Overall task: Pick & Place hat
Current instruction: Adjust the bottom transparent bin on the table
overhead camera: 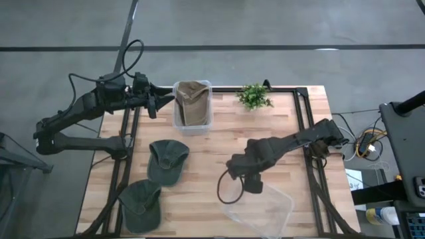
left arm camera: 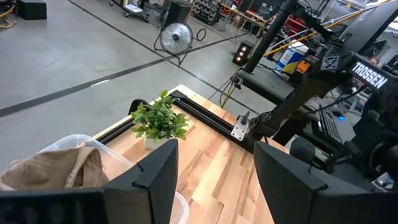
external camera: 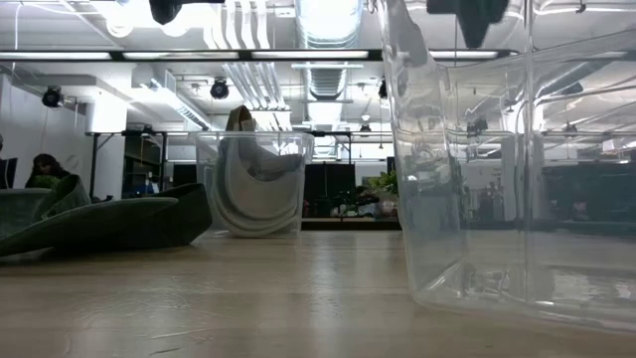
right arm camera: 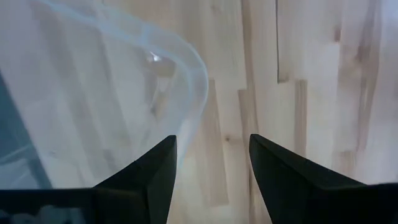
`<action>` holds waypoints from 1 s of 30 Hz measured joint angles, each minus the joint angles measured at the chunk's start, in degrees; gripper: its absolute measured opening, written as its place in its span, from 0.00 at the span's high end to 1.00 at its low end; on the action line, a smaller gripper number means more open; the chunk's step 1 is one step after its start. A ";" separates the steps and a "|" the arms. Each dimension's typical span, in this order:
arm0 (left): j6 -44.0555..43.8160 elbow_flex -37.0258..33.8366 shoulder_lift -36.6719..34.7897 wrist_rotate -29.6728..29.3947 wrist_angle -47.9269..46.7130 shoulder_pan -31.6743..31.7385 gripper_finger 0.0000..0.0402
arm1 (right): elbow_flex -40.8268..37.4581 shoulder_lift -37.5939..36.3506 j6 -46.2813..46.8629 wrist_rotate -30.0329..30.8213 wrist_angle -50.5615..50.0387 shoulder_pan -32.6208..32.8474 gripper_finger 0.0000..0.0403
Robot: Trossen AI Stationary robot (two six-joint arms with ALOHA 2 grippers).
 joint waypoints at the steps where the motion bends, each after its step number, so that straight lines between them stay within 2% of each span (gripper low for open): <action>1: 0.00 0.00 0.00 0.00 0.01 0.00 0.50 | -1.05 0.00 0.12 0.03 0.36 0.26 0.52; 13: 0.43 0.00 0.02 0.00 0.00 0.00 0.50 | -8.66 0.02 1.68 -0.60 5.41 0.71 0.52; 17: 0.44 0.00 0.04 0.00 0.00 0.00 0.50 | -9.96 0.04 4.63 -0.92 6.34 0.58 0.56; 20: 0.44 0.00 0.04 0.00 0.00 0.00 0.50 | -11.11 0.00 7.71 -2.34 6.71 0.00 0.62; 27: 0.44 0.00 0.04 0.00 0.00 0.00 0.50 | -13.25 -0.13 13.30 -3.02 6.90 -1.75 0.85; 30: 0.39 0.00 0.07 0.00 -0.02 0.00 0.50 | -13.76 -0.24 14.54 -4.13 6.88 -2.82 0.91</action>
